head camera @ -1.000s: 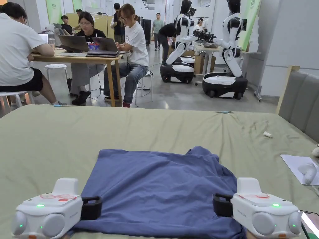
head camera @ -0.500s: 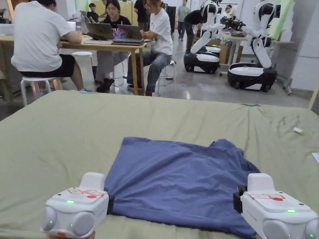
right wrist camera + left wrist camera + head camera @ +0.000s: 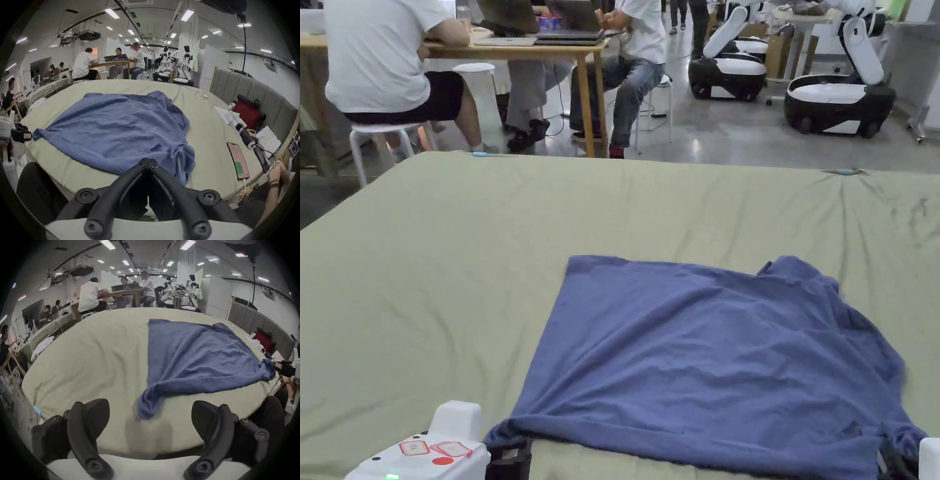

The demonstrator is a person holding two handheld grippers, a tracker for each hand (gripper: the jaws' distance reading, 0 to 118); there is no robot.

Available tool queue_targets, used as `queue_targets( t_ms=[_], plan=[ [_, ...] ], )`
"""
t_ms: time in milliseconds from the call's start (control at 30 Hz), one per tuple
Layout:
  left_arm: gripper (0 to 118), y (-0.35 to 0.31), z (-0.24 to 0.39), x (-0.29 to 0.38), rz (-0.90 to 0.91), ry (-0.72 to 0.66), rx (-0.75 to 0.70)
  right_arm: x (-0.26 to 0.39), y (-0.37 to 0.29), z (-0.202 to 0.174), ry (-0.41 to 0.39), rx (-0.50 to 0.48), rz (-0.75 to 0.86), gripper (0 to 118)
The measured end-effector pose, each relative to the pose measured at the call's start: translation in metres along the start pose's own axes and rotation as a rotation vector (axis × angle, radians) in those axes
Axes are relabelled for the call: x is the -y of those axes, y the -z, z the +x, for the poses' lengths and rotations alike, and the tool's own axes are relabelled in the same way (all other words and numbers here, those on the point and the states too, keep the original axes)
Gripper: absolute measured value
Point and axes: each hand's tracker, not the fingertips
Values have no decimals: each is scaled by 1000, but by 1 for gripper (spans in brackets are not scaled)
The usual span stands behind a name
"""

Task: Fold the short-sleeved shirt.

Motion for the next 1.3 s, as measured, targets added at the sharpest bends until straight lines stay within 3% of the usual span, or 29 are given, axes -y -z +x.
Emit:
queue_targets(
  t_ms=[33,100,133,167,400,433,500,533,567,633,733,767,800,833,867,967,1167,1300],
  plan=[
    [96,7,-3,-1,-7,-2,8,0,0,5,13,3,-7,0],
    [65,21,-8,-3,-53,-25,56,1,3,14,33,28,-30,0],
    [26,28,-11,-3,-88,-43,81,2,-1,16,41,43,-38,0],
    [2,32,-11,-3,-97,-32,47,3,-1,20,46,46,-40,0],
    [1,24,-10,-8,-90,-55,46,7,-5,38,49,76,-56,0],
    [1,19,-5,-11,-76,-26,28,8,-7,39,56,74,-47,6],
    [1,10,2,-17,-62,1,14,8,-10,40,94,87,-6,81],
    [1,7,5,-20,-56,2,16,9,-8,42,91,83,-25,105],
    [1,6,6,-22,-46,2,18,10,-5,43,86,80,-58,113],
    [1,6,9,-26,-43,3,18,15,-3,41,80,53,-41,118],
    [1,10,12,-27,-53,-1,10,18,22,40,63,49,-100,106],
    [1,11,12,-26,-62,-1,12,21,28,39,61,31,-97,97],
    [1,11,13,-24,-63,0,4,20,24,38,63,9,-97,75],
    [1,10,13,-23,-69,2,0,21,30,37,63,23,-113,32],
    [1,9,13,-23,-74,0,0,24,37,38,66,34,-129,5],
    [0,5,11,-21,-80,-17,-6,28,36,45,134,20,-131,4],
    [0,-4,20,-56,-24,65,-95,-15,14,44,49,74,-73,4],
    [0,15,25,-93,-4,84,-73,-54,25,53,70,89,-31,4]
  ],
)
